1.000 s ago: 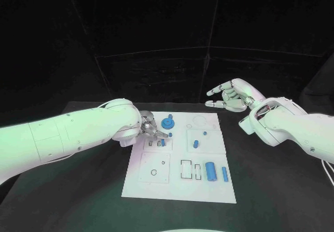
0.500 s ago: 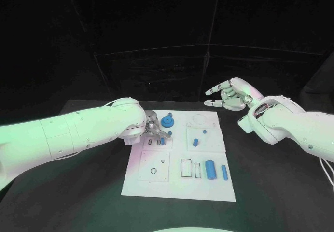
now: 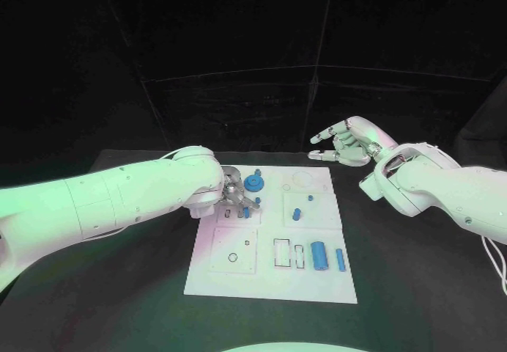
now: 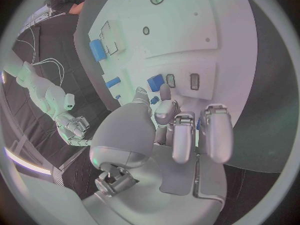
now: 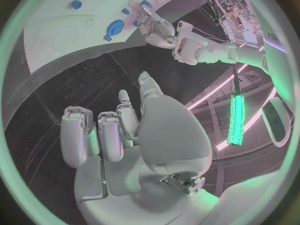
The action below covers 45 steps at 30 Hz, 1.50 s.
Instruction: Assemble the parts on the task board
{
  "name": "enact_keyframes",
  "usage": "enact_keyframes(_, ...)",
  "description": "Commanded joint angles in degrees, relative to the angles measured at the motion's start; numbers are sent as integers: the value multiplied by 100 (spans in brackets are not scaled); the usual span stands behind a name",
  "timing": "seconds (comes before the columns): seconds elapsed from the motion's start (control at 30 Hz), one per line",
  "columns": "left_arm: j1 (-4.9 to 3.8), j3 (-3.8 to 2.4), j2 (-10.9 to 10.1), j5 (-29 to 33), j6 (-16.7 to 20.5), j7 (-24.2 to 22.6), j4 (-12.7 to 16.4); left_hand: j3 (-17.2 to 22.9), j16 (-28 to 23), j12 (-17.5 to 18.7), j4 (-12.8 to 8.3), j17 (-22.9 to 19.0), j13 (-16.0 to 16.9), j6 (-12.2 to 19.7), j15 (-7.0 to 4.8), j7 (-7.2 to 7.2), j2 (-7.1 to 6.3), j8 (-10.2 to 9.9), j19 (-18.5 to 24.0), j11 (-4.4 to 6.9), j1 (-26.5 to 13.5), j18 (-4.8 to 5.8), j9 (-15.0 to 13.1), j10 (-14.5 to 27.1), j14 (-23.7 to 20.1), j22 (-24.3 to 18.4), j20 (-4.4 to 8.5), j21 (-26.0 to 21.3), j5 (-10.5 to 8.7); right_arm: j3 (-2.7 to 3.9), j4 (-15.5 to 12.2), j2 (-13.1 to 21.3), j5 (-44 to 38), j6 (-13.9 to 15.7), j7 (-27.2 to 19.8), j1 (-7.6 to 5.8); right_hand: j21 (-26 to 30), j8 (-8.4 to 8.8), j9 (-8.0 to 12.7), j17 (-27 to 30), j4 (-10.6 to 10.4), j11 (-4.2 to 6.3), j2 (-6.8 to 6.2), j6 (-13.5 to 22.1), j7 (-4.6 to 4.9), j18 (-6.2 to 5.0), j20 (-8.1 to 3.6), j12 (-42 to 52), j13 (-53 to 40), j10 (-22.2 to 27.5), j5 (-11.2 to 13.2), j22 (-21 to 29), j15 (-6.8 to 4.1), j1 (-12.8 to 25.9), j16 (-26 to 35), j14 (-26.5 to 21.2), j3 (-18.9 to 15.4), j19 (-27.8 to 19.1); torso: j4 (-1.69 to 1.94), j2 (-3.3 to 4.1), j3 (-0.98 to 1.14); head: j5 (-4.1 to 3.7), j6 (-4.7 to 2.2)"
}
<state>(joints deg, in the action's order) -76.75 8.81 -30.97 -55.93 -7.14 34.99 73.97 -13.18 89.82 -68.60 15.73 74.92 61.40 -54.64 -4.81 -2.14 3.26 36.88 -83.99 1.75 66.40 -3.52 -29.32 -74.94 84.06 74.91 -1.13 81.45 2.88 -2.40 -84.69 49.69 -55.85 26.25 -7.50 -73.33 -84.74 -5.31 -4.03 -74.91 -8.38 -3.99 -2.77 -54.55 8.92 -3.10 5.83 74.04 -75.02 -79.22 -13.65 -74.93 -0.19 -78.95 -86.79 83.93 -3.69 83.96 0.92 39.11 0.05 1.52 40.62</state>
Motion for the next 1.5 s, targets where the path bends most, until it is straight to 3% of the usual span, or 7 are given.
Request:
enact_keyframes(0.03,-11,-1,8,-35,-146,-32,-12,6,18,-29,-59,1508,16,44,-44,0,14,35,-92,7,66,56,-22,-50,594,1,20,35,-13,4,8,-13,2,-67,36,-13,44,-24,6,-739,42,20,47,-42,-16,31,-23,-45,-16,25,-38,-170,-34,-17,35,430,-7,-42,4,-3,-2,-22,3)
enact_keyframes(0.17,-11,-1,11,-35,-181,-32,-26,15,18,-32,-88,1508,20,59,-44,0,25,54,-92,7,115,56,-49,-49,594,5,19,37,-13,4,16,-22,-1,-96,54,-13,47,-24,6,-734,42,20,49,-42,-16,30,-23,-48,-13,26,-41,-164,-35,-18,37,429,-7,-45,-8,-2,1,-29,0)
enact_keyframes(0.83,-11,36,94,-6,-120,-73,-76,176,18,-78,-303,1508,74,115,-49,7,114,139,-73,15,424,49,-186,-72,594,-16,22,21,-10,3,56,-59,-131,-161,144,-12,68,-28,7,-689,52,22,84,-47,-17,21,-26,-81,15,50,-61,-121,-37,-28,61,418,-1,-67,9,1,-3,-44,35)
enact_keyframes(0.97,-11,36,80,70,-45,-94,-59,394,18,-80,-470,1508,81,139,-64,33,235,154,-62,40,699,43,-224,-74,594,-39,30,5,-6,3,66,-68,-148,-176,154,-12,72,-28,7,-683,58,23,92,-48,-18,20,-26,-84,18,53,-69,-115,-37,-34,65,417,1,-70,4,-2,-3,-37,49)
enact_keyframes(1.07,-11,36,57,191,9,-133,-37,753,18,-63,-749,1508,77,205,-106,94,441,121,-55,94,1175,37,-233,-60,594,-54,57,-7,-1,3,77,-76,-153,-185,157,-12,72,-28,7,-683,58,23,92,-48,-18,20,-26,-84,18,53,-69,-115,-37,-34,65,417,1,-70,5,2,-4,-40,54)
enact_keyframes(1.2,-10,35,-9,323,93,-197,38,1160,18,-29,-1016,1508,70,269,-137,111,572,68,-33,117,1557,26,-234,-37,594,-113,94,-45,-1,3,93,-88,-155,-204,159,-12,73,-29,7,-678,63,23,100,-50,-19,20,-27,-85,19,53,-79,-113,-38,-39,68,416,3,-71,4,5,-6,-40,67)
enact_keyframes(1.5,-12,30,-261,448,382,-237,293,1791,18,12,-1135,1508,46,281,-116,76,397,58,-23,87,1437,22,-311,-55,594,-145,92,-82,-10,2,121,-81,-157,-228,159,-11,83,-30,7,-665,63,24,103,-50,-19,15,-28,-96,29,61,-83,-92,-39,-38,75,413,2,-81,19,-3,-3,-70,83)
